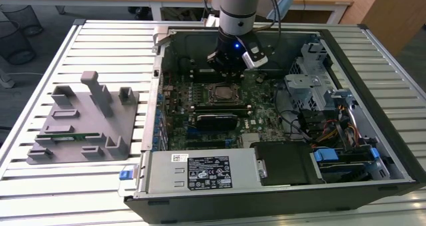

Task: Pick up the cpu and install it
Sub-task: 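Install the first cpu locking lever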

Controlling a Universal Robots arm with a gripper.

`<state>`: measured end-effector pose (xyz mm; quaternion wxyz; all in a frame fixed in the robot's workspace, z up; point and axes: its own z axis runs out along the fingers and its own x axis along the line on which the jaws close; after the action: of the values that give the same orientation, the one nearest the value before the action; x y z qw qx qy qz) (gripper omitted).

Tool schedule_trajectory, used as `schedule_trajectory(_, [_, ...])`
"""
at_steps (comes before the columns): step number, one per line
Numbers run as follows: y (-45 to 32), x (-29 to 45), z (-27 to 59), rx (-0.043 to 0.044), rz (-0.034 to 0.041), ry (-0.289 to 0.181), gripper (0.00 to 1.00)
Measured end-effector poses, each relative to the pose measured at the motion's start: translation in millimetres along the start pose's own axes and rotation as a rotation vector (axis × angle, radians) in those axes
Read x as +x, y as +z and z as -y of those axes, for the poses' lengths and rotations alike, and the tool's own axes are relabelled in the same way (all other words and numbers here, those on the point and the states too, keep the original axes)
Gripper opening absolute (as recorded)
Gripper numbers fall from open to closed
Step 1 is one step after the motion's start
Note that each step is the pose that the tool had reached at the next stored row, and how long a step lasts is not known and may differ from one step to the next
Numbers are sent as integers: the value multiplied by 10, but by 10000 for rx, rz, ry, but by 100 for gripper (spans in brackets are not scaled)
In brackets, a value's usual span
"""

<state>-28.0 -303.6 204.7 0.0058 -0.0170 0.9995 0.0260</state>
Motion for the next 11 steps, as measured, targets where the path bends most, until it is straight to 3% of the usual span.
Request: schedule_trajectory(11, [53,-2,13,9,-4,-1,11])
